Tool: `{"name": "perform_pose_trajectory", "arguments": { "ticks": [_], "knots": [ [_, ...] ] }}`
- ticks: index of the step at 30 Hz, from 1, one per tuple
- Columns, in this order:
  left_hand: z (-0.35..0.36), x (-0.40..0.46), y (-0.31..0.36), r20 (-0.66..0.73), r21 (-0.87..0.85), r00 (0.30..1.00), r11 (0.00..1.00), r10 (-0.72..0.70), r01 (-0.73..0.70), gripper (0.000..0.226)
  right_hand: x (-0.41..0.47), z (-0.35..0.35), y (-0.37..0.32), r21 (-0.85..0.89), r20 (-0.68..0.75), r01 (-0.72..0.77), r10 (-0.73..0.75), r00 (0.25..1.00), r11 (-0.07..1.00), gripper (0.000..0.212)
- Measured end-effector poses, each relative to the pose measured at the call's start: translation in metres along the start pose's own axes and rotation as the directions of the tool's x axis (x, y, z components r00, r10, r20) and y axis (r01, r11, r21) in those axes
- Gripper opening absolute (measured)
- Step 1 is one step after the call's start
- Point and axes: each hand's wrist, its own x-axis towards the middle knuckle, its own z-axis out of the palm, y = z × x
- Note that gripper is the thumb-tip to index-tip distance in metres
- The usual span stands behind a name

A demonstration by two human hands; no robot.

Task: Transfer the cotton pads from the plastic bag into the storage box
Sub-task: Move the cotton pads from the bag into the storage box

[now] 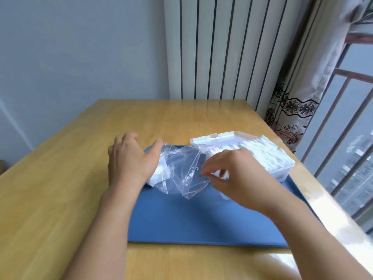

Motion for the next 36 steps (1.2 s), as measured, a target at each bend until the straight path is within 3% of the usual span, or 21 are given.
{"name": "perform_pose_trajectory", "arguments": {
  "ticks": [1,3,7,11,13,16,18,20,23,24,28,32,36],
  "knots": [
    [0.001,0.003,-0.005,0.085,0.049,0.995,0.998,-0.055,0.051,0.051,0.002,0.009,-0.001,-0.086,0.032,0.041,-0.039,0.999,0.995,0.017],
    [0.005,0.0,-0.007,0.145,0.05,0.989,0.999,-0.025,0.018,0.051,0.006,0.022,-0.006,-0.171,0.098,0.092,-0.076,0.992,0.981,0.02],
    [0.012,-0.007,0.0,0.151,0.01,0.981,0.992,0.124,-0.127,0.039,0.007,0.034,-0.013,-0.136,0.157,0.124,-0.102,0.982,0.983,0.032],
    [0.021,-0.01,0.004,0.168,-0.212,0.967,0.965,0.19,-0.153,0.029,0.005,0.029,-0.015,0.027,0.115,0.049,-0.052,0.992,0.998,0.034],
    [0.022,-0.011,0.007,0.204,-0.382,0.966,0.921,0.162,-0.074,0.027,0.004,0.024,-0.017,0.085,0.071,0.018,-0.024,0.997,0.996,0.045],
    [0.019,-0.011,0.01,0.292,-0.544,0.947,0.837,0.13,0.053,0.025,0.004,0.023,-0.022,0.284,-0.125,-0.045,0.084,0.989,0.958,0.03],
    [0.019,-0.013,0.011,0.317,-0.593,0.94,0.8,0.126,0.093,0.023,0.004,0.023,-0.022,0.455,-0.15,-0.127,0.216,0.965,0.881,0.026],
    [0.021,-0.015,0.012,0.281,-0.609,0.949,0.79,0.141,0.062,0.022,0.004,0.021,-0.023,0.654,-0.094,-0.172,0.305,0.948,0.737,0.023],
    [0.024,-0.014,0.014,0.186,-0.594,0.971,0.804,0.148,-0.009,0.022,0.003,0.012,-0.029,0.865,-0.001,-0.177,0.354,0.935,0.47,0.029],
    [0.025,-0.013,0.014,0.16,-0.586,0.977,0.81,0.144,-0.024,0.023,0.003,0.011,-0.031,0.872,0.009,-0.18,0.353,0.936,0.454,0.032],
    [0.025,-0.017,0.017,0.139,-0.574,0.977,0.817,0.163,-0.055,0.027,0.004,0.012,-0.031,0.731,0.03,-0.206,0.27,0.962,0.651,0.029],
    [0.027,-0.021,0.019,0.148,-0.567,0.975,0.822,0.164,-0.053,0.03,0.002,0.014,-0.03,0.609,-0.013,-0.02,0.035,0.999,0.793,0.013],
    [0.028,-0.018,0.017,0.159,-0.564,0.978,0.825,0.135,-0.023,0.033,0.003,0.02,-0.027,0.394,-0.134,0.072,-0.02,0.991,0.916,0.013]
  ]
}}
